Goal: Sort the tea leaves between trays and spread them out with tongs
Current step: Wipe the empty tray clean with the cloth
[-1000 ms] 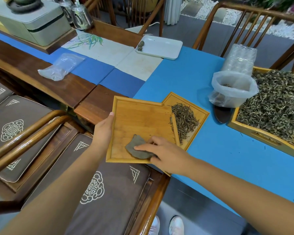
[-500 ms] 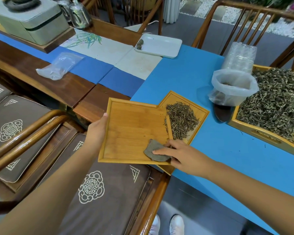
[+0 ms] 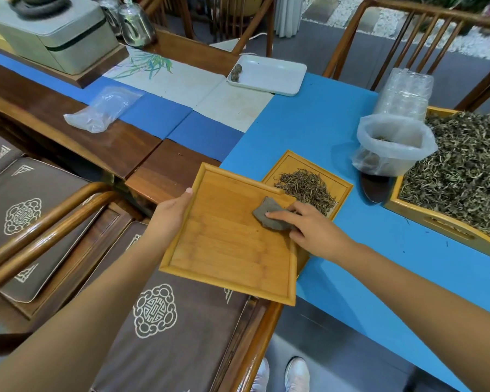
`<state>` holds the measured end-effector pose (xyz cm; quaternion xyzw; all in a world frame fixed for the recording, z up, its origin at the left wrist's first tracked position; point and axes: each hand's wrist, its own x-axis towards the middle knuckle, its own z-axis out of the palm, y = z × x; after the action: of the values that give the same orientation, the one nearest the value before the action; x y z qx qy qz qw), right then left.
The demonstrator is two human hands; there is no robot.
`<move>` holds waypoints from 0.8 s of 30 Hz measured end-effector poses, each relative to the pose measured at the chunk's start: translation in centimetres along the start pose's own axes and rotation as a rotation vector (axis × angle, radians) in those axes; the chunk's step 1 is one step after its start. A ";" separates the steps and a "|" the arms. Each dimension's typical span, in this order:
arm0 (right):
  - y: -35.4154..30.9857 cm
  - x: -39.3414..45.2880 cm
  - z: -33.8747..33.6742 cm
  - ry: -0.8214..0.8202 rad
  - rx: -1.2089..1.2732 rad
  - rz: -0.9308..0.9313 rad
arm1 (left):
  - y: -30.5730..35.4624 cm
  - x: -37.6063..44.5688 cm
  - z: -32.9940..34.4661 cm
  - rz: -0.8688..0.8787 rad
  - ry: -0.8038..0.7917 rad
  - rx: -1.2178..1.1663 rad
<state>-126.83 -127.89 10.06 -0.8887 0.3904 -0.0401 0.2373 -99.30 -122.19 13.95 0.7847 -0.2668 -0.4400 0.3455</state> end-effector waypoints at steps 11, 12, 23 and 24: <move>2.6 1.8 -2.0 0.220 0.242 0.284 | -0.4 -0.3 -0.5 0.028 0.007 0.056; 2.2 1.8 -2.4 0.249 0.278 0.279 | -0.4 -0.3 -0.6 0.032 0.007 0.054; -7.4 -2.1 0.7 -0.080 0.232 -0.137 | -0.3 -0.4 -0.2 0.014 -0.005 -0.021; -7.6 -2.4 1.2 -0.093 0.233 -0.133 | -0.3 -0.5 -0.2 0.013 0.002 -0.025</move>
<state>-123.00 -121.27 12.69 -0.8799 0.3120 -0.0595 0.3534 -99.34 -121.59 14.00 0.7792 -0.2660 -0.4402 0.3583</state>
